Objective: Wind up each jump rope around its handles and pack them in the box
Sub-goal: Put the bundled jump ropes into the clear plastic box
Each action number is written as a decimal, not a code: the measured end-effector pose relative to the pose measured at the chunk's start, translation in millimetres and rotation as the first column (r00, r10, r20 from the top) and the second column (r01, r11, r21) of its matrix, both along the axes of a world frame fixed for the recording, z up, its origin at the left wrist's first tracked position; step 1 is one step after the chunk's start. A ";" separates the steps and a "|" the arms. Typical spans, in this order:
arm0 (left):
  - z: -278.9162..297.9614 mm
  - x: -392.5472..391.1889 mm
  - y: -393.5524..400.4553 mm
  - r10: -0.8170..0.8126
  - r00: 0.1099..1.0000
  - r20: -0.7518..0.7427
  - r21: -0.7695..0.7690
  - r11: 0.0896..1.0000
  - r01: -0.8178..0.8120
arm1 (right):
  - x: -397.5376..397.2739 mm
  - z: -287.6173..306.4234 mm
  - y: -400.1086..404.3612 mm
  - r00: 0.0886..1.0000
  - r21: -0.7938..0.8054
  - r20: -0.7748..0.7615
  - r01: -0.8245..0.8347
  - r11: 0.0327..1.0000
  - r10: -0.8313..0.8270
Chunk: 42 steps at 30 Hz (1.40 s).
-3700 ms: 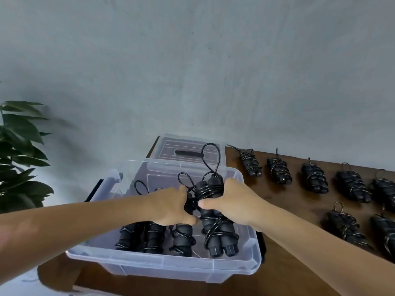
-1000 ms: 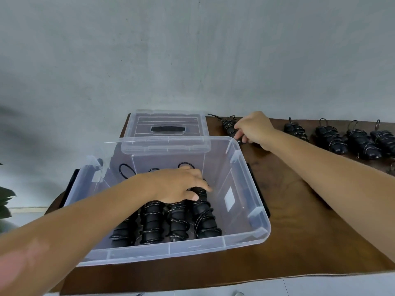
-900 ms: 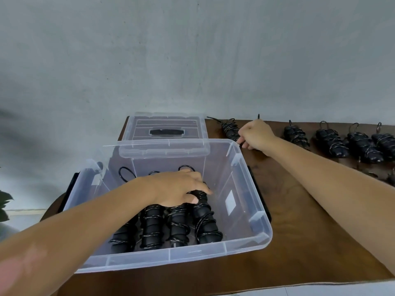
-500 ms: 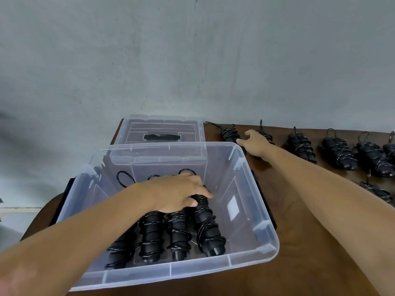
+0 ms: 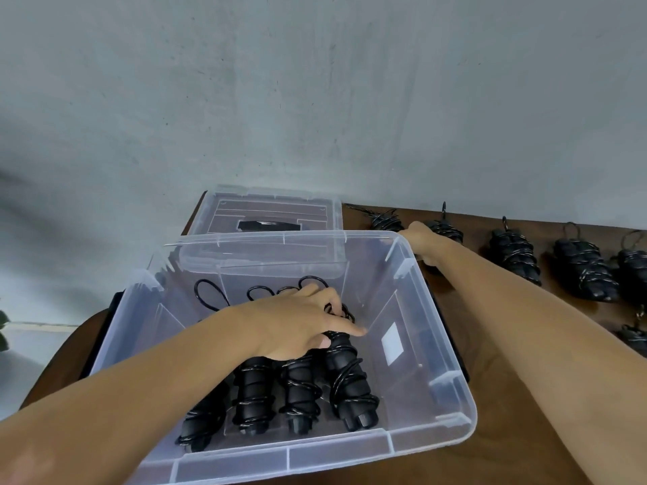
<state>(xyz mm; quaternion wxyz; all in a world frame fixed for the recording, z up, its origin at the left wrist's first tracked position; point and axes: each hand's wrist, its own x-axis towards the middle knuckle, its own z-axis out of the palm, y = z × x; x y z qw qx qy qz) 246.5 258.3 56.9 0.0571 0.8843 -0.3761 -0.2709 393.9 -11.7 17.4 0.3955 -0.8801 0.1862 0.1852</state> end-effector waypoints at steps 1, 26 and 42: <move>-0.1 -0.3 -0.7 -0.001 1.000 -0.005 0.011 1.000 0.001 | 0.3 -0.3 -1.1 1.000 0.029 -0.009 0.002 1.000 -0.002; -0.4 -8.6 -12.4 -0.156 0.986 0.064 -0.023 0.987 0.158 | -122.2 153.7 -2.5 0.965 0.425 0.259 -0.070 0.903 -0.047; 7.5 -17.7 -23.6 -0.186 0.982 0.015 0.110 0.977 0.184 | -249.0 160.3 83.9 0.891 -0.491 0.232 -0.240 0.838 0.391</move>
